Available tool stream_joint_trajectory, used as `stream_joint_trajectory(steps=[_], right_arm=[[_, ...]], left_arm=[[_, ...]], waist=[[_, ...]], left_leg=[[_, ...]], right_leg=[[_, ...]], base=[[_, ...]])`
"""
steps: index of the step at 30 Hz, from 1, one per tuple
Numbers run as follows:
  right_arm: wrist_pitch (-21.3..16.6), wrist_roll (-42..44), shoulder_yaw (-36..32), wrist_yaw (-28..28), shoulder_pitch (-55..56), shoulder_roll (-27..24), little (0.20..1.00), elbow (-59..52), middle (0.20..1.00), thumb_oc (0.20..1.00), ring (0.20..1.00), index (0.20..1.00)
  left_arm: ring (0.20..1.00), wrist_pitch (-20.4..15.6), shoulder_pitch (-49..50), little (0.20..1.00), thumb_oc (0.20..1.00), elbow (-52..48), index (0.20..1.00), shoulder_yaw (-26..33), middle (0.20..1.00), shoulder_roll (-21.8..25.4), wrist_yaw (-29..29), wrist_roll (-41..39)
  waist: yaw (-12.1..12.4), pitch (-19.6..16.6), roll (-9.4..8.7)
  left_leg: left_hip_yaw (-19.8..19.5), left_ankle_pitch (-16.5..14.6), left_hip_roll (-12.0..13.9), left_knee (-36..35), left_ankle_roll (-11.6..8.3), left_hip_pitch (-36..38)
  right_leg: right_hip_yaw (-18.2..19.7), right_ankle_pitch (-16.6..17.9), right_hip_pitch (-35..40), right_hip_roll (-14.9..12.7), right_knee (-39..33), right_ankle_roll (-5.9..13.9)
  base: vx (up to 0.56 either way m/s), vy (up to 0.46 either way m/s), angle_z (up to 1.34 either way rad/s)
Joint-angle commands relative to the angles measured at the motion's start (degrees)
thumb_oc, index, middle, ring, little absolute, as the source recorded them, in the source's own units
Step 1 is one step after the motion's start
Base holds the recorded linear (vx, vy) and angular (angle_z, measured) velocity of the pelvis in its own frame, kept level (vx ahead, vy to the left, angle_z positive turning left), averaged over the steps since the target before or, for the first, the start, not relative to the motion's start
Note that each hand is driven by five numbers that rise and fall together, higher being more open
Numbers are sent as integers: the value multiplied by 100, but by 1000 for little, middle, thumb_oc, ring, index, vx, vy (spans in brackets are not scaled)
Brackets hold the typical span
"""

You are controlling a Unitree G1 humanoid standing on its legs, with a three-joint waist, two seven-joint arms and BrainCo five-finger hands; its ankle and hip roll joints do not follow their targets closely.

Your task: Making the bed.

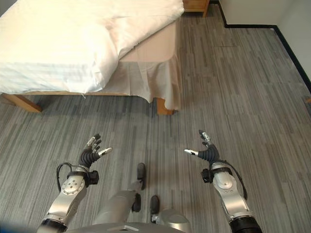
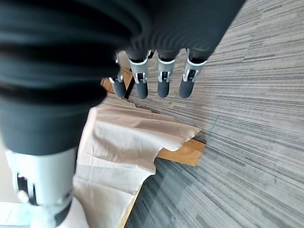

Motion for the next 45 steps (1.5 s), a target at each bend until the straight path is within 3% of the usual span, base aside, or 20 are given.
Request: stream_joint_trajectory(steps=[1, 4, 5, 6, 7, 9, 10, 12, 14, 16, 17, 19, 28, 33, 34, 36, 38, 40, 43, 45], right_arm=[[-119, -254, -34, -23, 199, -121, 1000, -322, 1000, 1000, 1000, 1000], [-105, -367, 84, -22, 183, -36, 1000, -258, 1000, 1000, 1000, 1000], [-100, -418, 167, -10, 150, 29, 1000, -264, 1000, 1000, 1000, 1000], [-90, -444, 235, 10, 98, 79, 1000, -278, 1000, 1000, 1000, 1000], [-85, -598, 444, 13, -98, 61, 1000, -322, 1000, 1000, 1000, 1000], [-72, -669, 501, -8, -154, 85, 1000, -325, 1000, 1000, 1000, 1000], [-72, -669, 502, -8, -155, 86, 1000, -325, 1000, 1000, 1000, 1000], [-7, -729, 598, -67, -231, 189, 1000, -351, 1000, 1000, 1000, 1000], [3, -686, 603, -58, -233, 204, 1000, -394, 1000, 1000, 1000, 1000], [-37, -682, 603, -119, -194, 251, 1000, -361, 1000, 1000, 1000, 1000], [-8, -679, 609, -131, -150, 261, 1000, -338, 1000, 1000, 1000, 1000], [-16, -701, 609, -144, -70, 271, 1000, -247, 1000, 1000, 1000, 1000], [29, -416, 571, 31, 270, 343, 1000, 75, 1000, 1000, 1000, 1000], [63, -549, 533, -29, 215, 80, 1000, 374, 1000, 1000, 1000, 1000], [98, -489, 479, -23, 295, 110, 1000, 368, 1000, 1000, 1000, 1000], [113, -433, 449, -10, 330, 152, 1000, 386, 1000, 1000, 1000, 1000], [103, -390, 405, -12, 436, 261, 1000, 496, 1000, 1000, 1000, 1000], [80, -543, 311, -105, 709, 293, 1000, 606, 1000, 1000, 1000, 1000], [67, -654, 291, -131, 837, 334, 1000, 647, 1000, 1000, 1000, 1000], [-12, -587, 275, -42, 1099, 402, 1000, 607, 1000, 1000, 1000, 1000]], left_arm=[[1000, -250, -20, 1000, 1000, -332, 1000, 60, 1000, 37, 162, 104], [1000, -224, 26, 1000, 1000, -299, 1000, 64, 1000, 54, 173, 105], [1000, -172, 26, 1000, 1000, -302, 1000, 64, 1000, 88, 186, 89], [1000, -146, 7, 1000, 1000, -318, 1000, 75, 1000, 134, 201, 88], [1000, -127, -119, 1000, 1000, -317, 1000, 0, 1000, 288, 239, 131], [1000, -130, -157, 1000, 1000, -292, 1000, -17, 1000, 316, 265, 129], [1000, -130, -157, 1000, 1000, -292, 1000, -16, 1000, 316, 265, 129], [1000, -129, -220, 1000, 1000, -206, 1000, -59, 1000, 373, 291, 55], [1000, -137, -220, 1000, 1000, -192, 1000, -70, 1000, 387, 274, 28], [1000, -150, -235, 1000, 1000, -129, 1000, -80, 1000, 375, 266, 24], [1000, -145, -255, 1000, 1000, -127, 1000, -73, 1000, 405, 232, 29], [1000, -188, -269, 1000, 1000, -111, 1000, -55, 1000, 436, 228, 80], [1000, -212, -178, 1000, 1000, -153, 1000, 66, 1000, 433, 169, 60], [1000, -207, -386, 1000, 1000, -72, 1000, -26, 1000, 359, 124, -127], [1000, -209, -326, 1000, 1000, -61, 1000, -30, 1000, 333, 135, -127], [1000, -196, -293, 1000, 1000, -85, 1000, -6, 1000, 335, 175, -109], [1000, -197, -260, 1000, 1000, -125, 1000, 86, 1000, 306, 324, -39], [1000, -304, -357, 1000, 1000, -405, 1000, 231, 1000, 277, 570, -89], [1000, -417, -476, 1000, 1000, -662, 1000, 430, 1000, 275, 816, 30], [1000, -333, -1123, 1000, 1000, -666, 1000, 834, 1000, 570, 1500, 595]], waist=[[98, -404, 15], [132, -510, -148], [170, -523, -292], [195, -482, -338], [62, -213, -170], [-12, -134, -100], [-16, -135, -108], [-141, 8, -6], [-194, 0, -21], [-347, -13, -85], [-360, -58, -134], [-417, -110, -154], [-557, -359, -92], [-605, -122, -189], [-625, -151, -175], [-641, -188, -154], [-730, -293, -60], [-868, -367, -14], [-954, -437, 25], [-1126, -373, 16]], left_leg=[[135, 529, 315, -135, -220, 469], [156, 461, 286, -135, -139, 579], [203, 334, 228, -135, -57, 717], [205, 227, 185, -135, 40, 825], [69, 27, 251, -135, 183, 1237], [-41, -46, 300, -135, 179, 1311], [-43, -45, 292, -135, 180, 1308], [-276, -143, 408, -135, 72, 1478], [-385, -162, 410, -135, 26, 1483], [-680, -323, 334, -135, -27, 1609], [-841, -353, 302, -135, -81, 1662], [-975, -434, 331, -135, -124, 1748], [-1123, -578, 560, -135, -268, 2148], [-643, -744, 566, 1707, -380, 1484], [-708, -851, 393, 1936, -345, 1549], [-669, -939, 277, 1784, -298, 1605], [-379, -1026, 271, 945, -166, 1881], [70, -883, 441, 369, -178, 2019], [85, -777, 411, -87, -169, 2251], [231, -789, 486, -135, -122, 2296]], right_leg=[[189, -546, 316, -630, 181, 566], [153, -632, 267, -741, 621, 664], [65, -507, 168, -825, 1242, 844], [2, -159, -152, -942, 2105, 1050], [5, 880, -1324, -1080, 3786, 1333], [31, 687, -1721, -1096, 4045, 1184], [31, 677, -1729, -1105, 4061, 1185], [-75, 18, -2048, -1117, 3276, 903], [74, -27, -2037, -902, 2645, 861], [632, 195, -1924, -643, 1048, 809], [841, 439, -1872, -703, 551, 848], [1017, 733, -1923, -723, 216, 939], [847, 769, -1472, -758, 89, 826], [627, 649, -1252, -972, 69, 620], [641, 595, -1228, -906, 84, 571], [640, 579, -1212, -868, 71, 588], [599, 537, -1196, -799, 64, 661], [357, 476, -1190, -839, 64, 715], [269, 464, -1156, -807, 101, 722], [184, 278, -1518, -755, 1106, 763]], base=[[530, 62, -23], [370, 44, -19], [245, 54, -17], [426, 164, 0], [257, 148, 6], [197, 57, 14], [304, -34, 74], [298, -85, 88], [247, -130, 91], [405, -244, 106], [394, -276, 71], [326, -246, 128], [187, -209, 45], [-3, -151, -1], [39, -130, 40], [64, -42, 3], [89, 29, -37], [61, 60, 0], [51, 51, 89], [4, 87, 7]])
